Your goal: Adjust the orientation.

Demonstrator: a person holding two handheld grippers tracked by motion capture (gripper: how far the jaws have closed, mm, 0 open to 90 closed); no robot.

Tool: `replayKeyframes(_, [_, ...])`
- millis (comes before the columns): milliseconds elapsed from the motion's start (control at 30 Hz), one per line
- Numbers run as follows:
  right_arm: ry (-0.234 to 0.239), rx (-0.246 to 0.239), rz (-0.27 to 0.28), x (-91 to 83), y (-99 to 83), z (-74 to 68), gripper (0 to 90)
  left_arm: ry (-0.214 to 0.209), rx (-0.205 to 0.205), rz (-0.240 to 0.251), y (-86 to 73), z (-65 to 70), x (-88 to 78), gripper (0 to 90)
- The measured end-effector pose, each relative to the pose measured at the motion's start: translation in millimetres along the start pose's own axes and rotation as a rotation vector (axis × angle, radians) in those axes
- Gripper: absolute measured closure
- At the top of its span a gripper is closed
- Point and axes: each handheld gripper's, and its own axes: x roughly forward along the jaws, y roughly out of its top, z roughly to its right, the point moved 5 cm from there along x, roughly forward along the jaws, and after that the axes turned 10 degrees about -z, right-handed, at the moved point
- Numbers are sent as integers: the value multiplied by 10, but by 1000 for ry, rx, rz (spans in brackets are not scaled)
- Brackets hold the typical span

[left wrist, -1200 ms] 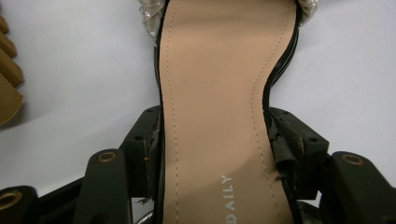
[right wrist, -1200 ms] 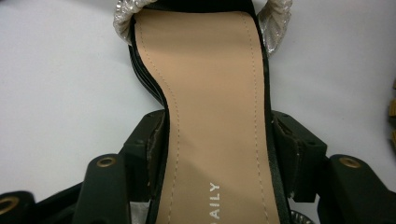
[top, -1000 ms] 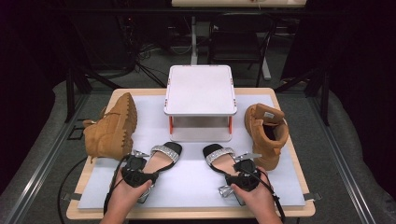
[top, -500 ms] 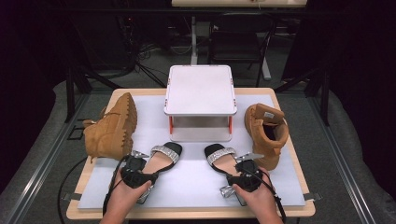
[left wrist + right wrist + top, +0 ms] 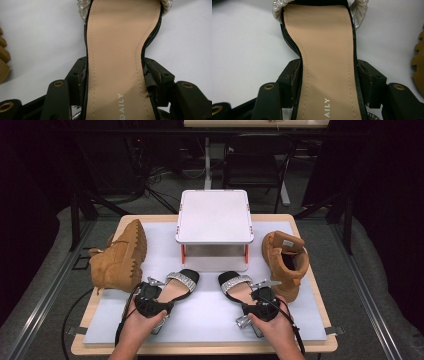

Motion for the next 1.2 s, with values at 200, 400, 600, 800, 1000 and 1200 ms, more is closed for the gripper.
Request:
replayKeyframes(200, [3, 15, 11, -9, 72, 35, 409, 9, 5, -1, 74, 21, 42, 420])
replayKeyframes(400, [-1, 24, 9, 35, 157, 52, 409, 12, 14, 4, 166, 63, 91, 419])
replayKeyframes(600, [-16, 21, 15, 91, 267, 50, 409, 28, 36, 20, 328, 179, 148, 419])
replayKeyframes(800, [-17, 33, 24, 134, 338, 53, 409, 26, 39, 32, 427, 227, 180, 419])
replayKeyframes(1000, [-19, 37, 34, 175, 397, 45, 408, 39, 27, 38, 496, 228, 239, 419])
replayKeyframes(1200, [-23, 47, 37, 213, 460, 17, 409, 42, 10, 44, 576, 255, 309, 419])
